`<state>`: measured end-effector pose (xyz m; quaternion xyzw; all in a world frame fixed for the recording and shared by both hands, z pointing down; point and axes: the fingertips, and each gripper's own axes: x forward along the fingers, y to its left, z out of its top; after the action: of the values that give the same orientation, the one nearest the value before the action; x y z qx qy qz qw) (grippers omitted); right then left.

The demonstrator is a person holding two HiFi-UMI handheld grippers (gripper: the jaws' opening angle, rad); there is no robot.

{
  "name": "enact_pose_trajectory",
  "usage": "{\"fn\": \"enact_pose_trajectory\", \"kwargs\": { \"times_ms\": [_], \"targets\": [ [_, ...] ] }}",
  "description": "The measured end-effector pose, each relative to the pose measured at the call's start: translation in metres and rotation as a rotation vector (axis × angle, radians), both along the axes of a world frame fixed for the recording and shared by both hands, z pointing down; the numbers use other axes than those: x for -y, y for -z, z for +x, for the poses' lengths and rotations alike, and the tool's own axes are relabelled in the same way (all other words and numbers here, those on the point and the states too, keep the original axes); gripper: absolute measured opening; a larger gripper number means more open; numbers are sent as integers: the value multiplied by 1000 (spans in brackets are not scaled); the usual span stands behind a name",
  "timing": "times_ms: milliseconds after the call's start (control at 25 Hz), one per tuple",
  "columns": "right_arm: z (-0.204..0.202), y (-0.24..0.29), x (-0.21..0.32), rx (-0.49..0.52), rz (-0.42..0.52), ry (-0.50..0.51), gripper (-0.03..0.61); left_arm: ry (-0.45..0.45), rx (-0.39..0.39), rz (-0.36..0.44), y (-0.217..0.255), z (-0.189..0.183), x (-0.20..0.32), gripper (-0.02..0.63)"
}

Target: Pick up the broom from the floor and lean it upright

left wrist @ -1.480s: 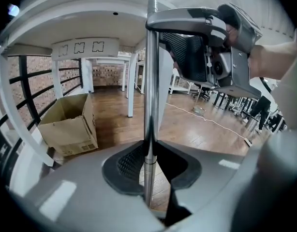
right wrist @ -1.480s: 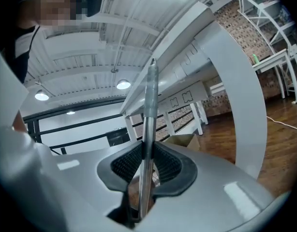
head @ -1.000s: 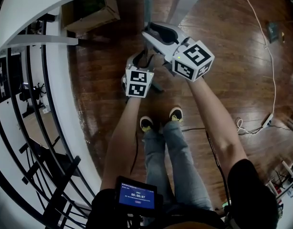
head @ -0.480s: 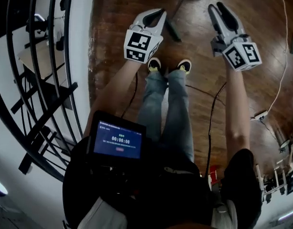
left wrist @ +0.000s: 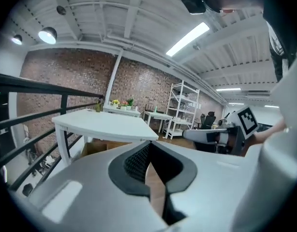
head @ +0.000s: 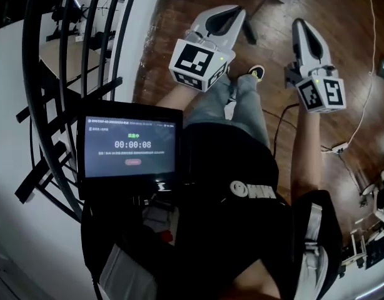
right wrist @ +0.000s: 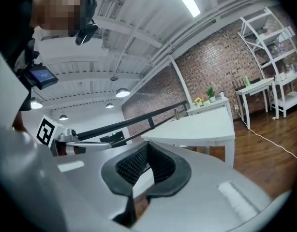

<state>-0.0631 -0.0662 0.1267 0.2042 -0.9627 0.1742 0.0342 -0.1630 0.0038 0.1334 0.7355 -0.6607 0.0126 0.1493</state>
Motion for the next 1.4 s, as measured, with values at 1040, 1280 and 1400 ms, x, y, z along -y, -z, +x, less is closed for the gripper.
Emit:
{"fn": "enact_pose_trajectory", "kwargs": {
  "times_ms": [1040,1280,1400],
  "targets": [
    [-44,52,-41,96,268,298,3,-32,148,191,83,26,39,17],
    [-64,93,-51,159,276,360,3,-21,168,164,83,23,40,17],
    [-68,102,-52,170,281,375,3,-21,163,173,89,24,42,17]
  ]
}}
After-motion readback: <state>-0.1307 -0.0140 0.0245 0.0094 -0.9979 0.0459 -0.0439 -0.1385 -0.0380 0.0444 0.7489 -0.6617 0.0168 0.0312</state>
